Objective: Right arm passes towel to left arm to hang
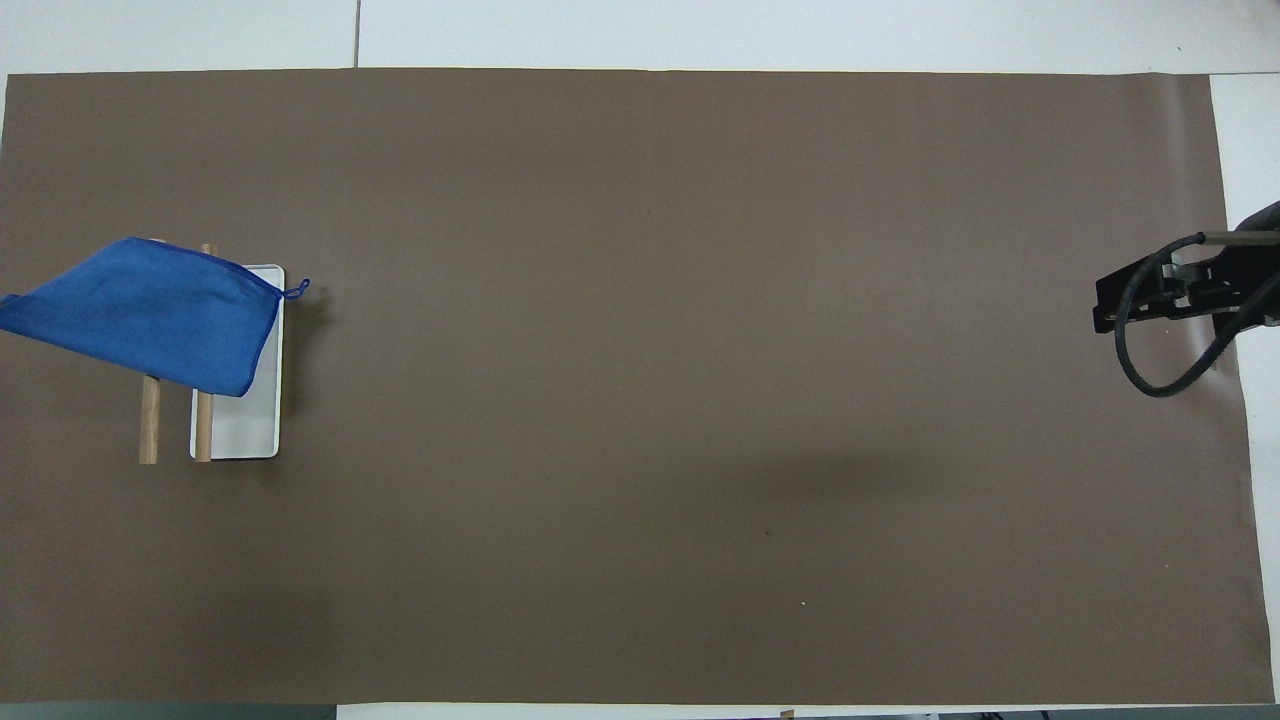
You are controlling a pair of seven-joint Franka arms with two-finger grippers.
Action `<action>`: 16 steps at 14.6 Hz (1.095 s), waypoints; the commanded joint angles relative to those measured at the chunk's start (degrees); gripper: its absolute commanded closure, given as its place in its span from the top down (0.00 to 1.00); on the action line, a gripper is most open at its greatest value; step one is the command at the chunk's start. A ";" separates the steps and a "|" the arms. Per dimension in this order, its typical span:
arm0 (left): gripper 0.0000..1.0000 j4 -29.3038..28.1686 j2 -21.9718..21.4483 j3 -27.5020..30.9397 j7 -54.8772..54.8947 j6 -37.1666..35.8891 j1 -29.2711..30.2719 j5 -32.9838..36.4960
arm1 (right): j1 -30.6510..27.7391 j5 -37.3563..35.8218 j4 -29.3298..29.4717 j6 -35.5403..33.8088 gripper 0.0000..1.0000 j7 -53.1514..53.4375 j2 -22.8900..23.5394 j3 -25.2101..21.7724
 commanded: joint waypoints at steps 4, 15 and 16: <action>1.00 -1.30 -1.37 -0.24 -0.20 0.43 -0.15 0.60 | 12.39 0.11 -5.68 1.97 1.00 -1.73 -4.01 -14.20; 1.00 7.47 -0.49 -1.29 23.04 -8.87 -1.11 0.87 | 12.48 -0.24 -7.45 0.91 1.00 -5.96 -4.82 -17.02; 1.00 8.62 -0.40 -1.38 27.88 -10.54 -2.77 0.87 | 12.39 -0.24 -7.27 1.61 1.00 -5.52 -4.64 -17.02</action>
